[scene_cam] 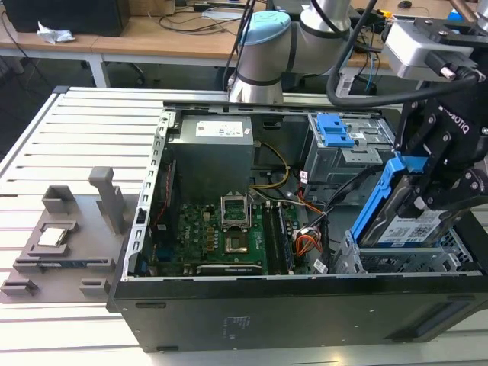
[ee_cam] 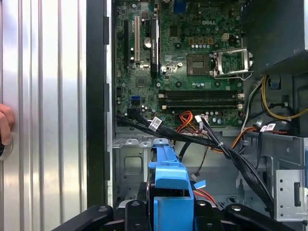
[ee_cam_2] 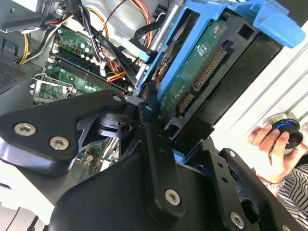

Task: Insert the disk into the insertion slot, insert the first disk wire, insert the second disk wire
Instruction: 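Insert the disk into the insertion slot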

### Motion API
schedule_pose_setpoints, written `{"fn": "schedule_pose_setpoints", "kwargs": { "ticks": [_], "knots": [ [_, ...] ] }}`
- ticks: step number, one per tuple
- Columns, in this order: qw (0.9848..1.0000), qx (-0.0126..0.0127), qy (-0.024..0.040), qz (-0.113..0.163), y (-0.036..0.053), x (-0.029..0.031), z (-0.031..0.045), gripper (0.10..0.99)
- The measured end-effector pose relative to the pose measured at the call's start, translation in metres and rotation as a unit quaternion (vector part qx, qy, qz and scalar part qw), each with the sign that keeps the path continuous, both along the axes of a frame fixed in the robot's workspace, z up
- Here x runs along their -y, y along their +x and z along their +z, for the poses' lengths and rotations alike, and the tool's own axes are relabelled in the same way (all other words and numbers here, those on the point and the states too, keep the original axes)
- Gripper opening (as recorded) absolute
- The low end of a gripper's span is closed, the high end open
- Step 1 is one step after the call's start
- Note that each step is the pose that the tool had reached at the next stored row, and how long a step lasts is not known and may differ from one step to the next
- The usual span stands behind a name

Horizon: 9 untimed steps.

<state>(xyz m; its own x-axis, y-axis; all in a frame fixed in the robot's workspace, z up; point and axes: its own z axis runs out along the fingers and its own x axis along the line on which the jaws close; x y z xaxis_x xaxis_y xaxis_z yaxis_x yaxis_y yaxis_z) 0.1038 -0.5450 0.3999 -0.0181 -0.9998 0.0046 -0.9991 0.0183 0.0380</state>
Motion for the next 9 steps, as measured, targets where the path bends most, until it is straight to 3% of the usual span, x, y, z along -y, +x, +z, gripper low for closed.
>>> {"fn": "schedule_pose_setpoints", "kwargs": {
  "ticks": [9],
  "knots": [
    [1.0,0.0,-0.0001,0.0,0.0,0.0,-0.0024,0.369]
  ]
}}
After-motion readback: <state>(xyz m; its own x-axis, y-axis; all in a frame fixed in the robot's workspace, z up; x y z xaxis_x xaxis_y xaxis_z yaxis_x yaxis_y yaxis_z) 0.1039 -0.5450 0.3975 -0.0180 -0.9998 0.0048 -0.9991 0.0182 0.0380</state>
